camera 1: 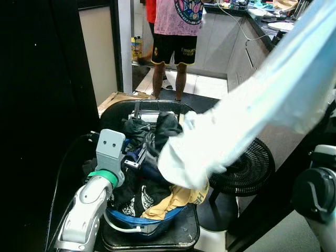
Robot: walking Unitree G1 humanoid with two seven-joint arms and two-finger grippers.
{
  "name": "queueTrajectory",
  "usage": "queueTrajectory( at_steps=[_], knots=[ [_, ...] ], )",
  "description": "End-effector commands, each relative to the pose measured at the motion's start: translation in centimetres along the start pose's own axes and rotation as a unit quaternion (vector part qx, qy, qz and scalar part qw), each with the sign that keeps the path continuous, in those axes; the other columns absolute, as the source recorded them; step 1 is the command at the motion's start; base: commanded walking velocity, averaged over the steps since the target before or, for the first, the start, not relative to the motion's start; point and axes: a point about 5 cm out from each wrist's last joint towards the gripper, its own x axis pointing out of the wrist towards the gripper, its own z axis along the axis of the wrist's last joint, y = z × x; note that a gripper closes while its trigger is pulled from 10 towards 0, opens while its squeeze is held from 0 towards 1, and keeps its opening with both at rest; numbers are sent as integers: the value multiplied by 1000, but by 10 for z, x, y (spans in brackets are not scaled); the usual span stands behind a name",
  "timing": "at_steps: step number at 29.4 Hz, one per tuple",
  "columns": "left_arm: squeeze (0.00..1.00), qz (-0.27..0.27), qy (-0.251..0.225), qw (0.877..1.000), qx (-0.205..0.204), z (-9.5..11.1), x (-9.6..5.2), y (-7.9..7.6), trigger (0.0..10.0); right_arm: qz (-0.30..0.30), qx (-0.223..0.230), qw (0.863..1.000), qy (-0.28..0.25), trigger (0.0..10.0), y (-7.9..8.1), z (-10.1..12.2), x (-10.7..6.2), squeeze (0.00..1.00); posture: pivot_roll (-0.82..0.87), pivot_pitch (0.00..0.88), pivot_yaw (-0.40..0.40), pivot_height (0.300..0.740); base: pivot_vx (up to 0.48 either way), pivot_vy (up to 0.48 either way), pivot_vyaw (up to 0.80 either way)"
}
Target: Clothes washing
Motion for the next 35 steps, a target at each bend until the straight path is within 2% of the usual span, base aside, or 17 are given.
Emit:
queueTrajectory(
  at_steps=[1,2,6,7,8,9,10,11,14,15,16,17,18,19,21,29,35],
  knots=[
    [0,-2,8,1000,2,-4,-2,-1,10000,1,-11,999,45,0,-1,-19,-10,0,17,59,-25,740,0,0,0],
    [0,-2,8,1000,2,-4,-2,-1,10000,9,-20,995,94,0,0,-39,-22,0,17,59,-25,740,0,0,0],
    [0,-1,8,1000,2,-4,-2,-1,10000,27,-46,989,140,0,2,-57,-36,0,17,59,-25,740,0,0,0],
    [0,-1,8,1000,3,-4,-3,-1,10000,45,-66,977,197,4078,4,-78,-54,0,15,56,-26,740,0,0,0],
    [0,-1,8,1000,3,-4,-3,-1,10000,45,-66,977,197,4078,4,-78,-54,0,15,56,-26,740,0,0,0],
    [0,0,8,1000,3,-5,-3,-1,10000,58,-78,965,243,10000,5,-96,-73,0,19,54,-26,740,0,0,0],
    [0,0,8,1000,3,-5,-3,-1,10000,58,-78,965,243,10000,5,-96,-73,0,19,54,-26,740,0,0,0],
    [0,0,8,1000,4,-5,-3,-1,10000,66,-77,955,277,10000,7,-111,-93,0,19,52,-26,740,0,0,0],
    [0,3,7,1000,5,-4,-3,0,10000,67,-71,947,306,10000,9,-123,-112,0,17,50,-25,740,0,0,0],
    [0,27,12,1000,5,-5,-3,5,10000,66,-62,933,348,10000,14,-138,-138,0,14,47,-24,740,0,0,0],
    [0,27,12,1000,5,-5,-3,5,10000,66,-62,933,348,10000,14,-138,-138,0,14,47,-24,740,0,0,0],
    [0,57,19,998,2,-6,-2,12,10000,65,-67,918,384,10000,17,-150,-162,0,15,45,-24,740,0,0,0],
    [0,57,19,998,2,-6,-2,12,10000,65,-67,918,384,10000,17,-150,-162,0,15,45,-24,740,0,0,0],
    [0,83,24,996,0,-7,-3,18,10000,66,-69,908,409,10000,19,-159,-182,0,17,44,-26,740,0,0,0],
    [0,99,27,995,8,-7,-3,22,10000,64,-66,900,426,10000,22,-164,-196,0,18,44,-28,740,0,0,0],
    [0,109,-12,994,-2,2,-8,22,10000,62,-49,901,426,10000,32,-162,-212,0,14,45,-30,740,0,0,0],
    [0,111,-22,993,-10,0,-14,15,10000,125,-121,871,459,10000,37,-164,-246,0,17,52,-33,740,0,0,0]
  ],
)
